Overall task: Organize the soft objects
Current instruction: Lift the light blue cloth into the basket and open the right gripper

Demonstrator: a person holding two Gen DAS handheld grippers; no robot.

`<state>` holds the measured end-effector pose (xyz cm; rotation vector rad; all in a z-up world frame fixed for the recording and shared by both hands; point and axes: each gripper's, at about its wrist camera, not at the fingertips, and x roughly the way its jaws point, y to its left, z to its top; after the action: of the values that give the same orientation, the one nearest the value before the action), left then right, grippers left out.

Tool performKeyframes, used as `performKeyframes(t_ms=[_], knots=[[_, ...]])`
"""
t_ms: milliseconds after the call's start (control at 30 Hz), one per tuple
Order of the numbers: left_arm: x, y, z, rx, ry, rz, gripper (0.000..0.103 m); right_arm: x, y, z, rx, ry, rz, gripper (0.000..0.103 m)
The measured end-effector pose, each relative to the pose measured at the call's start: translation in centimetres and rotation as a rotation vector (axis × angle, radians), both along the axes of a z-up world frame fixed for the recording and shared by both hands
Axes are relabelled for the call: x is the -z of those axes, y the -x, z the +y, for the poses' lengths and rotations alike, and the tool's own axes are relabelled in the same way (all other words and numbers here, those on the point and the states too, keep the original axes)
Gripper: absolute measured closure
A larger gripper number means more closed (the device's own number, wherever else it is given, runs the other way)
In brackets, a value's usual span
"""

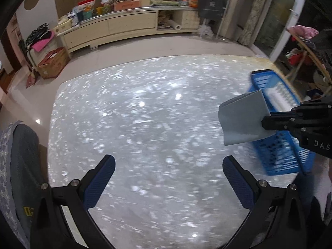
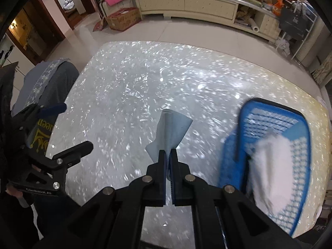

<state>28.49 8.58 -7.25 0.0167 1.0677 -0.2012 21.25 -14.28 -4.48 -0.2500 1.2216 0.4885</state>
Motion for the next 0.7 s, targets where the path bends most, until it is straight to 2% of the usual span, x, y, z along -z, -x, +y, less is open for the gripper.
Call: performKeyframes(t_ms=[233, 433, 700], knots=[[-2.5, 1.5, -5.1, 0.061, 0.06, -0.021, 0.0, -1.8, 1.1, -5.2, 0.076, -0.037, -0.024, 0.1], [-3.8, 1.6, -10.0, 0.136, 0.05, -0.034, 0.0, -2.6, 2.1, -9.6, 0.142, -0.077, -0.027, 0.1], [-4.0, 1.7, -14.9, 0.207, 0.033, -0.024, 0.0, -2.6, 2.2, -13.9, 0.222, -0.14, -0.026, 0.1]])
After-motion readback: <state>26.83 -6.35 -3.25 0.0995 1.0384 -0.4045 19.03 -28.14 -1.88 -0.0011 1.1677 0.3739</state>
